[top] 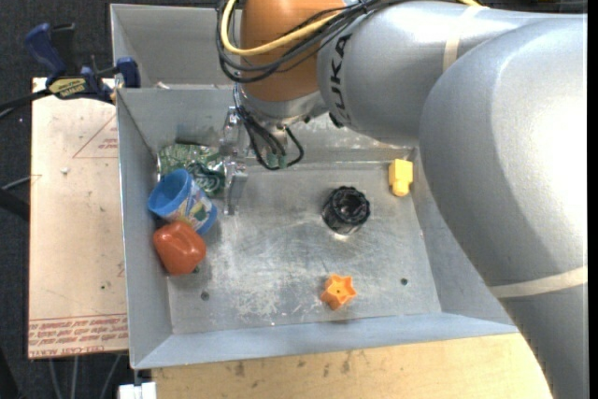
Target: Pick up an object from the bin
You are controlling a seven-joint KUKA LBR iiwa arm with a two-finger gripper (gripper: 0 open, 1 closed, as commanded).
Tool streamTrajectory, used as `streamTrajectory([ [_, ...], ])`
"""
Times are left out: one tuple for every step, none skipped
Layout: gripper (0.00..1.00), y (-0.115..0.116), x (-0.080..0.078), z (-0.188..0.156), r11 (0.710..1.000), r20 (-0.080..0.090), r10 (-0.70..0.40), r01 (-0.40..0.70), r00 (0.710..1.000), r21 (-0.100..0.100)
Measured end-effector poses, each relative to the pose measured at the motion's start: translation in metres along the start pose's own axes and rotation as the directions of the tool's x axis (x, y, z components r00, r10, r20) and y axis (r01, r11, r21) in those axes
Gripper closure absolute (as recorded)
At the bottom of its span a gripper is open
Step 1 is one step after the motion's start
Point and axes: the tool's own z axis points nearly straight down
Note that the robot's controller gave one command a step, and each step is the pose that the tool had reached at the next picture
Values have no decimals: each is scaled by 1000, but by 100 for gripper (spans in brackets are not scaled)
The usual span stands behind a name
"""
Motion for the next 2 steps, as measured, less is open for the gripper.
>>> streamTrajectory([
  [100,7,2,27,1000,2,8,-8,1000,0],
  [100,7,3,28,1000,1,8,-8,1000,0],
])
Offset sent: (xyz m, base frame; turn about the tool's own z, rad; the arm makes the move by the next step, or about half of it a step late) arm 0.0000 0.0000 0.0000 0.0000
